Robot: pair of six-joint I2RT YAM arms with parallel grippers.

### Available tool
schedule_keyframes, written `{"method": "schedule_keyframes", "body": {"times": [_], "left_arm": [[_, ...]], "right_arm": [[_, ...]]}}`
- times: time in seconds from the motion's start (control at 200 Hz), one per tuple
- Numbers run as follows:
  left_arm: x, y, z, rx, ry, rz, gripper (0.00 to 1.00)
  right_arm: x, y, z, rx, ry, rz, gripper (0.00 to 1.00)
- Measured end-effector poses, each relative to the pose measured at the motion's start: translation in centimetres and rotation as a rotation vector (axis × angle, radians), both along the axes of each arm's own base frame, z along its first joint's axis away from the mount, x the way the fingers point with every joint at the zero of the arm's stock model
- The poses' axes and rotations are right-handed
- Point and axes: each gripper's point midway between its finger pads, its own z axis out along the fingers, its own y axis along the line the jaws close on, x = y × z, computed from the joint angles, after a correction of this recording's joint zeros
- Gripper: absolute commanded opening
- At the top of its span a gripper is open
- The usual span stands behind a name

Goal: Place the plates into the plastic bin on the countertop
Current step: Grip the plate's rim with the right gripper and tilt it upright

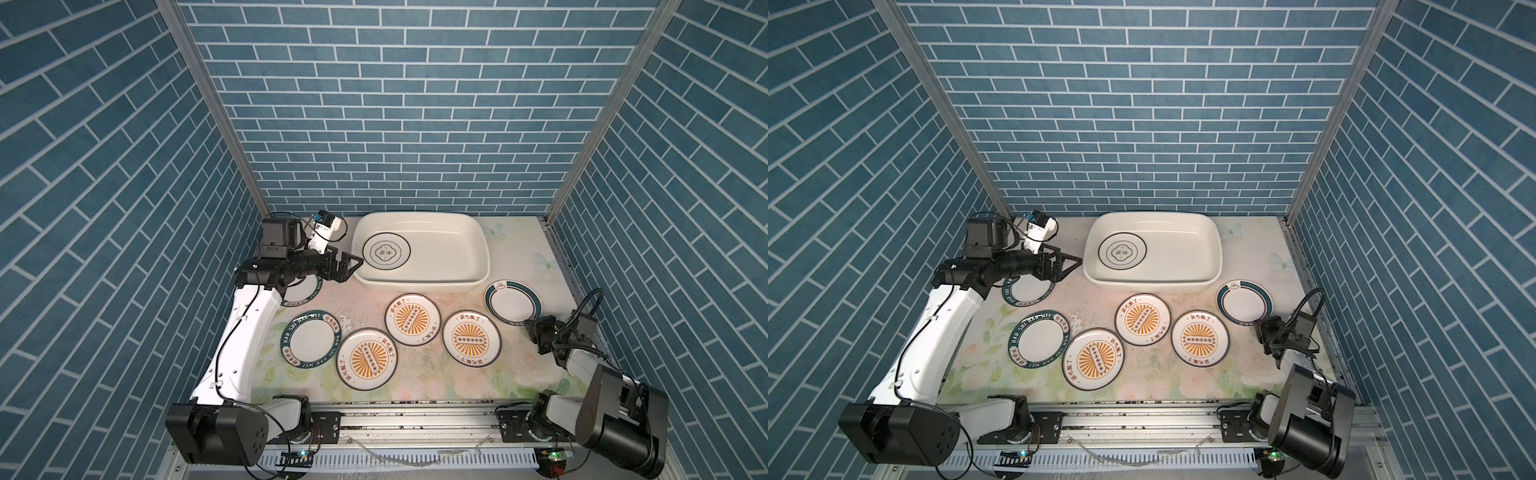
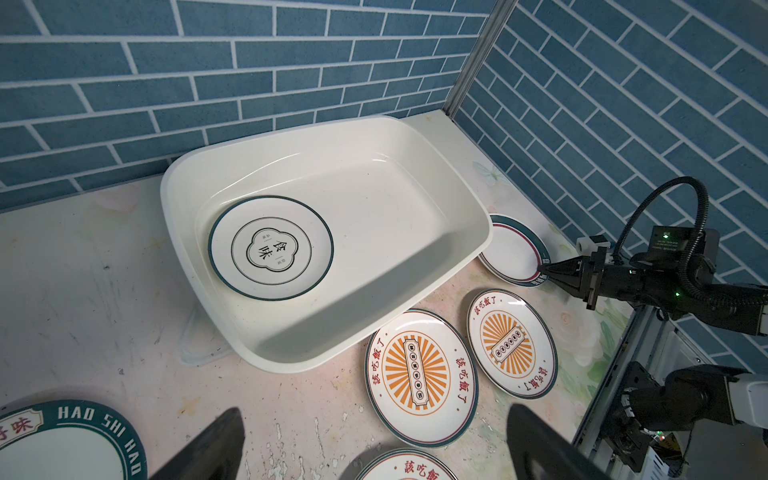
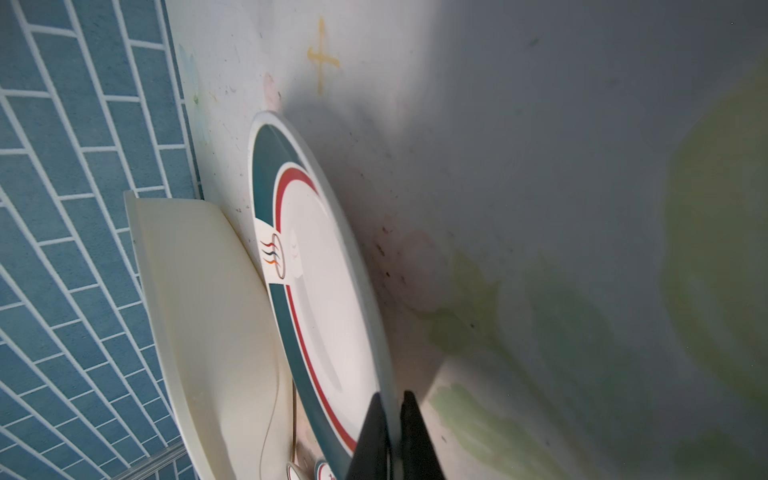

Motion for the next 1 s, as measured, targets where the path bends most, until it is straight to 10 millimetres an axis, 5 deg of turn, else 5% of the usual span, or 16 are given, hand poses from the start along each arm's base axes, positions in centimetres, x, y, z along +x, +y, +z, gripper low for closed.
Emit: {"method": "schedule_keyframes", "body": {"times": [0.375,1.0], "left_arm": [[-0.1,0.0,0.3,0.002,-0.01,0.002,0.99],[-0.3,0.0,1.1,0.003,-0.028,0.003,1.0]], "right_arm": [[-0.2,-0.3,1.2,-0.006,0.028,-0.015,0.0],[-0.1,-1.7,7.8,-0.14,-0.018,-0.006,0.0]]}}
